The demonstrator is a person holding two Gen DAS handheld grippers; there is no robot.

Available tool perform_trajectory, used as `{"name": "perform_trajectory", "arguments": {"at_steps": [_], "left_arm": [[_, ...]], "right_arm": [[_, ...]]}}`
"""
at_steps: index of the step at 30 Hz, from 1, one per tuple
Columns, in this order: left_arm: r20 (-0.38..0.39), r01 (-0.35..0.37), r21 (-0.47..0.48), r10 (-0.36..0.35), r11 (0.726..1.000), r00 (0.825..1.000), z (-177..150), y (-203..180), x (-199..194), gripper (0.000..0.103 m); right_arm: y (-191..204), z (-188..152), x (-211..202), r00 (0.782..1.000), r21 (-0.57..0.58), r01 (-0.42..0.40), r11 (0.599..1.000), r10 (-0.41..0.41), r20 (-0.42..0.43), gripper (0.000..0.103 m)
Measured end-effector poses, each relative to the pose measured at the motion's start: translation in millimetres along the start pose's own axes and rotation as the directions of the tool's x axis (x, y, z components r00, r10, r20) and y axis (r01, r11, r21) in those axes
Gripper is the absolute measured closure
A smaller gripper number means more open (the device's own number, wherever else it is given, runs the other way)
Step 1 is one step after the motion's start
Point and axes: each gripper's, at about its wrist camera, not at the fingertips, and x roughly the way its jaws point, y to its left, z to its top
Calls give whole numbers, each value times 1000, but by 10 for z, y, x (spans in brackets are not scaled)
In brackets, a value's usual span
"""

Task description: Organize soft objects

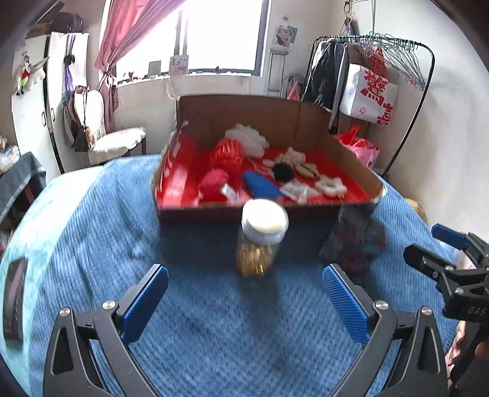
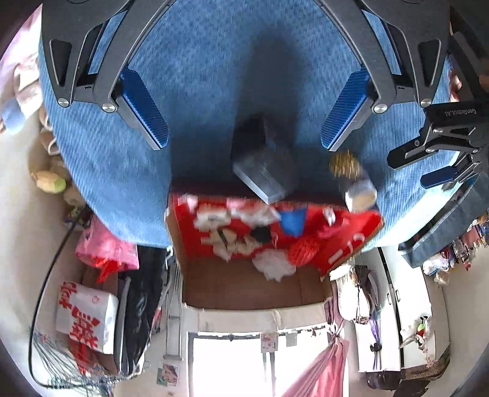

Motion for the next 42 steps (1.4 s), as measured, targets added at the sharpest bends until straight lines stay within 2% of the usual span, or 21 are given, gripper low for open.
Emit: {"name": "perform_trajectory", "arguments": {"at_steps": [5,11,12,19,42], "left_arm": [[-58,-22,0,22,1000,998,-289,-59,99,0],[-175,-52,-7,50,999,983,-546,-75,452,0],[-172,-72,8,72,997,983,-576,-95,479,0],[-153,-110,25,112,994,982,-603,-166,503,0],[-150,-100,22,102,995,983,-602,-182,495,0]], "right_arm": [[14,-318,135,997,6,17,1000,-17,-78,1],[7,-578,493,977,11,60,998,-56,-204,1],[-1,-610,537,974,11,70,997,-66,-217,0],[-21,-646,566,975,24,89,996,-82,-205,0],[-56,-659,565,979,40,81,996,-72,-192,0]]}}
